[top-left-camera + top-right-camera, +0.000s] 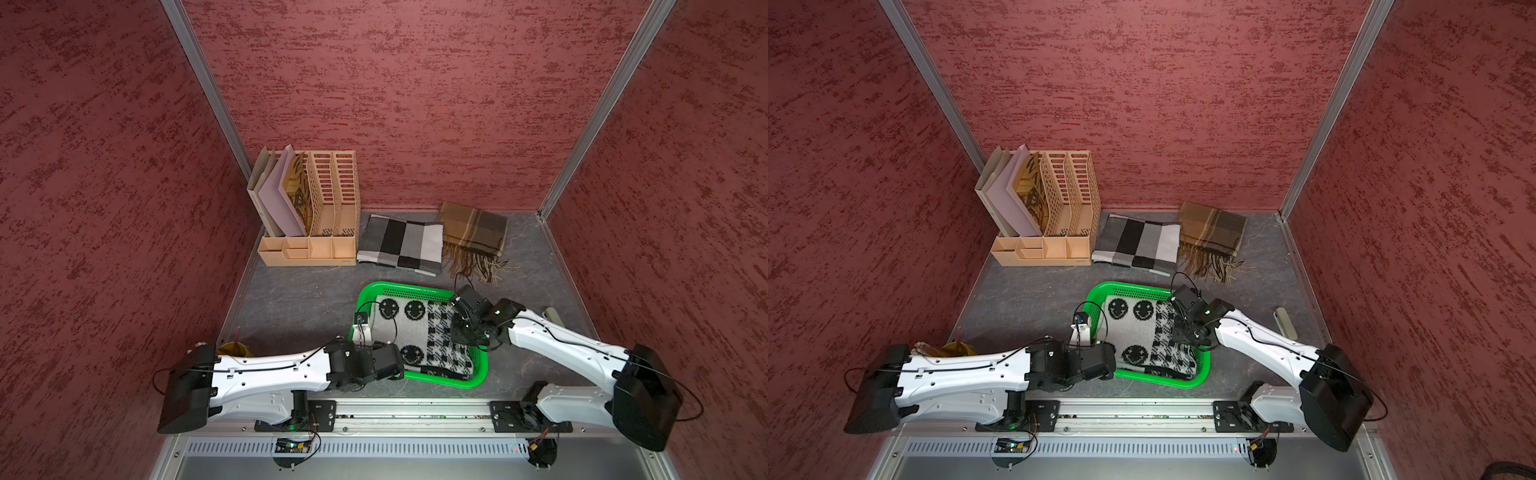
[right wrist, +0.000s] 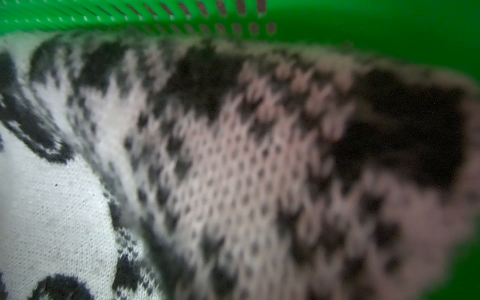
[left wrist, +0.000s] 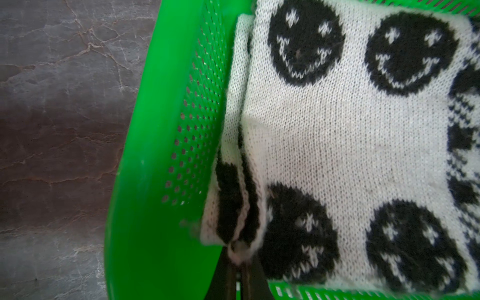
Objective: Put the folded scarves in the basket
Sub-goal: Place the scarf in the basket.
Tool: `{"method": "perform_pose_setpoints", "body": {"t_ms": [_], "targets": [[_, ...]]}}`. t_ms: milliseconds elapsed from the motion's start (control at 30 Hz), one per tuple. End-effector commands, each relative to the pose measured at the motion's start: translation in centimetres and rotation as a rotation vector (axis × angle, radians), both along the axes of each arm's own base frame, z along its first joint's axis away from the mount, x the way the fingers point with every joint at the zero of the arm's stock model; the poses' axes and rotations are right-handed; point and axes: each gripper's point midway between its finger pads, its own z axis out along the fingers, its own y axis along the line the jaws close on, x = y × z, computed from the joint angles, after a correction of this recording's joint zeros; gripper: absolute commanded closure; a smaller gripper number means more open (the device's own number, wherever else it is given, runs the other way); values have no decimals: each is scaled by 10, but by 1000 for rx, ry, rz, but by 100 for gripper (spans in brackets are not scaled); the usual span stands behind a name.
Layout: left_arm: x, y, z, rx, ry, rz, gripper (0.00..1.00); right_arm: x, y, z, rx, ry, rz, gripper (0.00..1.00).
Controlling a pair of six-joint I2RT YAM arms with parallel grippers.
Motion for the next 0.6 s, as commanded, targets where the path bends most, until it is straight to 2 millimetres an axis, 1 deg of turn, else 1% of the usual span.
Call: {"method": "perform_pose_setpoints", "body": {"t_ms": [0,33,100,233,300,367,433,500,567], "targets": [[2,18,3,50,-14,43,100,4,-16,5,-54,-54,-52,91],[3,19,5,50,-18,45,100,5,-17,8,-56,-60,-52,82],[4,17,9,44,-23,37,100,5,-17,13,-54,-66,-46,69],[4,16,13,59,-21,30,100,3,-26,27,-76,-88,-64,53],[4,16,15,58,-22,29,100,3,-31,37,-77,-109,-77,43],[5,16,18,55,-27,32,91,2,-37,47,-85,-127,-86,34],[6,18,22,57,-35,42,81,1,-41,58,-84,-146,-92,29],[7,22,28,64,-45,59,72,0,-45,67,-91,-162,-97,27],[8,24,35,66,-55,69,57,0,-51,78,-105,-185,-105,26]]}}
